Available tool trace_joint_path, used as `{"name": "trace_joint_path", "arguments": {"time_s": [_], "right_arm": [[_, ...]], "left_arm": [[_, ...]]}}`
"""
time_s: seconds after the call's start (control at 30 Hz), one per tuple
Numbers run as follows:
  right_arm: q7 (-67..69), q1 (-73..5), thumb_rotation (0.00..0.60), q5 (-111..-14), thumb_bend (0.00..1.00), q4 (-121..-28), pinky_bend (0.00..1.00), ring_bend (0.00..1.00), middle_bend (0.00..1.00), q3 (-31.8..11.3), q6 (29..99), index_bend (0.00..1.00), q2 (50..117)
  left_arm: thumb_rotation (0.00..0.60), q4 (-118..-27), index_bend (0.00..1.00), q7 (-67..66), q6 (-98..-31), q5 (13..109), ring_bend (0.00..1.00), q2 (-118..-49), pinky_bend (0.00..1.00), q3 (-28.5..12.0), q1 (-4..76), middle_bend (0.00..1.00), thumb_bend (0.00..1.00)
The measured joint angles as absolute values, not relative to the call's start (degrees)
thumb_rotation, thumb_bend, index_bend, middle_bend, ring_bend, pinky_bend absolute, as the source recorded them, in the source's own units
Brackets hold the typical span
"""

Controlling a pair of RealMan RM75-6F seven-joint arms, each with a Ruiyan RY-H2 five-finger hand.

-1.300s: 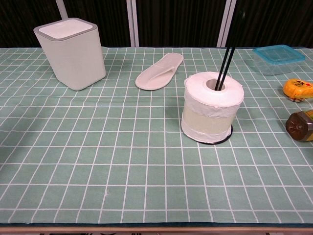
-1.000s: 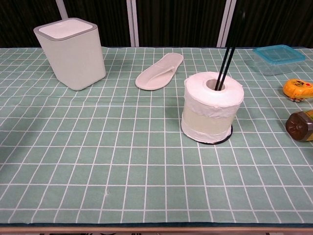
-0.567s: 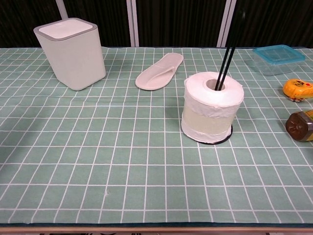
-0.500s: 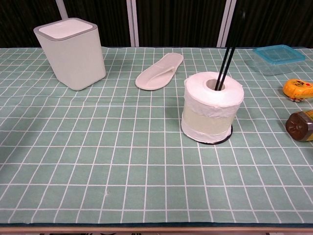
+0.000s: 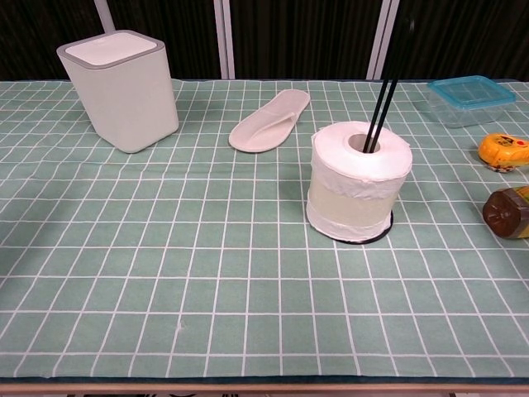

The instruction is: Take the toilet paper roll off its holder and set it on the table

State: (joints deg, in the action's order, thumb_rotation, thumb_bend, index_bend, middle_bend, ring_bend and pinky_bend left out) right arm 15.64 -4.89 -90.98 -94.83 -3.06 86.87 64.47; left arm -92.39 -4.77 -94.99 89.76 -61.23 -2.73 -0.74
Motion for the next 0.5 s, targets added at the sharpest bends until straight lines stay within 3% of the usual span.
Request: {"name": "trace_joint_path", "arguments": {"time_s": [0.3, 0.5], "right_arm": [[37.64, -12.64, 0.6, -85.79, 0.0, -99.74, 0.0, 0.0, 0.0, -4.93, 71.84, 0.0, 64.94], [38.27, -17.11, 0.6, -79.49, 0.0, -97.57, 0.0, 0.0, 0.0, -6.79, 65.32, 0.0, 71.18]], "left_arm": [[0.6, -92.46, 0.05, -4.95, -94.78, 88.91, 0.0, -61.27, 0.01, -3.05, -0.76, 0.0, 0.18], [0.6, -92.41, 0.05, -5.48, -94.17, 88.68, 0.0, -61.45, 0.01, -3.08, -0.49, 0.0, 0.18]]}}
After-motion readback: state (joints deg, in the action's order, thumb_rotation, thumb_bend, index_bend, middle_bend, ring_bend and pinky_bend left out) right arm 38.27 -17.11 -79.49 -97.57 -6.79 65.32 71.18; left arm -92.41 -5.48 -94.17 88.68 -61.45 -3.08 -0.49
